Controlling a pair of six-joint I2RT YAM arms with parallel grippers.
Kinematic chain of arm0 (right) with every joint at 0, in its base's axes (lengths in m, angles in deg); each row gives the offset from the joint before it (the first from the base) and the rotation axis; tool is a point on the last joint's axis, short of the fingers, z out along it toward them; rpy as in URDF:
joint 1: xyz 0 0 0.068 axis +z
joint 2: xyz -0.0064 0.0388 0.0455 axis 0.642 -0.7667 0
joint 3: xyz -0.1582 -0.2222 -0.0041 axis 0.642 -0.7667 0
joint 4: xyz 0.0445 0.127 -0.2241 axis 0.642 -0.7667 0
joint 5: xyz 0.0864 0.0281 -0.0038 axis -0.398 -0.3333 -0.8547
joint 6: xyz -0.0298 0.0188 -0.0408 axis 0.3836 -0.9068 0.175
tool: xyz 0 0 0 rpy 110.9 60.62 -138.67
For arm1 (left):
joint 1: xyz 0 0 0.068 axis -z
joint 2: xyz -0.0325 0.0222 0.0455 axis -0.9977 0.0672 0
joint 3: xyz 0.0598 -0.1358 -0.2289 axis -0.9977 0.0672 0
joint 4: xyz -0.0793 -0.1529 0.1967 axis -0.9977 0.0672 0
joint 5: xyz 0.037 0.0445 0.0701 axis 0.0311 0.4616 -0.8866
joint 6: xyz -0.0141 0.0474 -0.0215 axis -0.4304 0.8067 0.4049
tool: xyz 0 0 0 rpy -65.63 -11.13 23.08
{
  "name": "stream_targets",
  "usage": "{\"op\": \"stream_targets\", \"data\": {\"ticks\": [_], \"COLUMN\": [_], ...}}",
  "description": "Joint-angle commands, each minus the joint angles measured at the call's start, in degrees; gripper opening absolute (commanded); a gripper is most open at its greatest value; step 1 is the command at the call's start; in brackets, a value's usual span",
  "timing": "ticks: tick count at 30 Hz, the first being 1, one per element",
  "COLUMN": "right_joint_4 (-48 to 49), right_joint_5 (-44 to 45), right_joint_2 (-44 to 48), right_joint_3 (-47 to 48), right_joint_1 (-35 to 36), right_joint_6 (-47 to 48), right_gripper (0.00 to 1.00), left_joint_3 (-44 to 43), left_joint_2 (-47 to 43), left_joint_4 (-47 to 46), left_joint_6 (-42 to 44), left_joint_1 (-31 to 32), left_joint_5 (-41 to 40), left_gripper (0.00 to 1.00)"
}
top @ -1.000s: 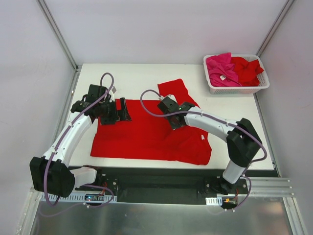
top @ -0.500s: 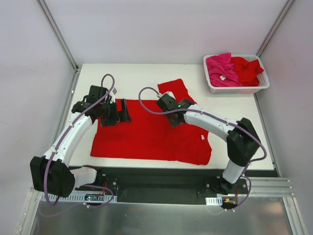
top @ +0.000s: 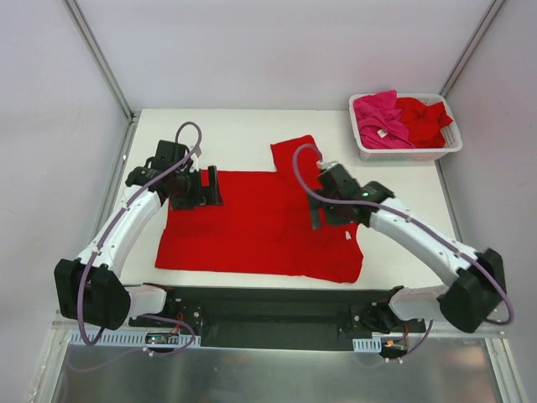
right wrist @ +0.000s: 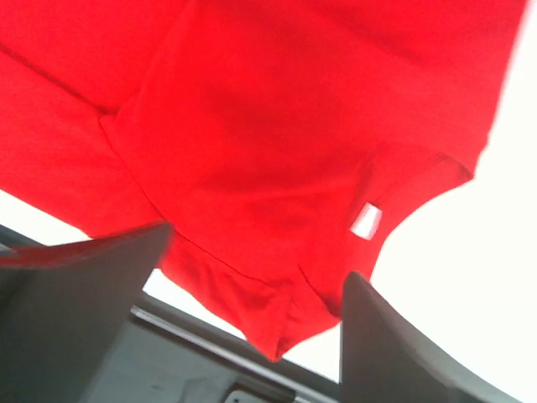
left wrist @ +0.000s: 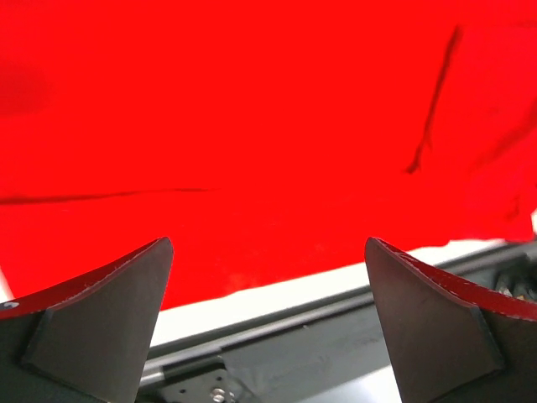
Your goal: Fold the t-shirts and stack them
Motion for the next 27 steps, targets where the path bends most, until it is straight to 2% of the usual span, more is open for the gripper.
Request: {"op": "stream_targets", "data": {"ticks": [1, 3, 7, 12, 18, 22, 25, 27], "right_joint_4": [2.30, 1.35, -2.86, -5.60, -9.82, -4.66, 0.44, 1.60], "right_joint_5": [-11.00, -13.91, -26.54, -27.90, -25.89, -22.81, -19.47, -16.84], "right_joint_2": [9.42, 7.85, -1.20, -11.23, -11.07, -8.35, -8.59, -10.26], "right_joint_3": [1.37, 5.41, 14.37, 20.45, 16.86, 8.44, 5.95, 6.12], "right_joint_1": [-8.87, -11.09, -14.17, -12.94, -13.65, -13.21, -13.12, -12.77], "right_joint_6": [0.45, 4.47, 8.63, 9.34, 8.81, 8.63, 9.16, 9.34], "right_gripper": [0.97, 0.96, 0.96, 0.98, 0.96, 0.94, 0.93, 0.87], "left_joint_3": [-6.31, -8.42, -10.27, -9.66, -8.25, -6.85, -5.97, -5.44], "left_joint_2": [1.03, 2.43, 4.10, 4.02, 2.88, 2.96, 2.96, 2.44], "left_joint_4": [2.11, 2.81, 3.43, 3.87, 4.22, 4.22, 4.22, 4.22], "left_joint_6": [3.54, 3.72, 3.19, 3.89, 5.13, 4.69, 4.34, 4.25], "left_joint_1": [0.40, 0.41, 0.49, 0.49, 0.49, 0.49, 0.49, 0.49], "left_joint_5": [-8.35, -10.65, -11.35, -14.33, -15.31, -13.74, -12.59, -12.06], "left_gripper": [0.99, 0.99, 0.99, 1.00, 0.99, 0.99, 0.99, 0.99]}}
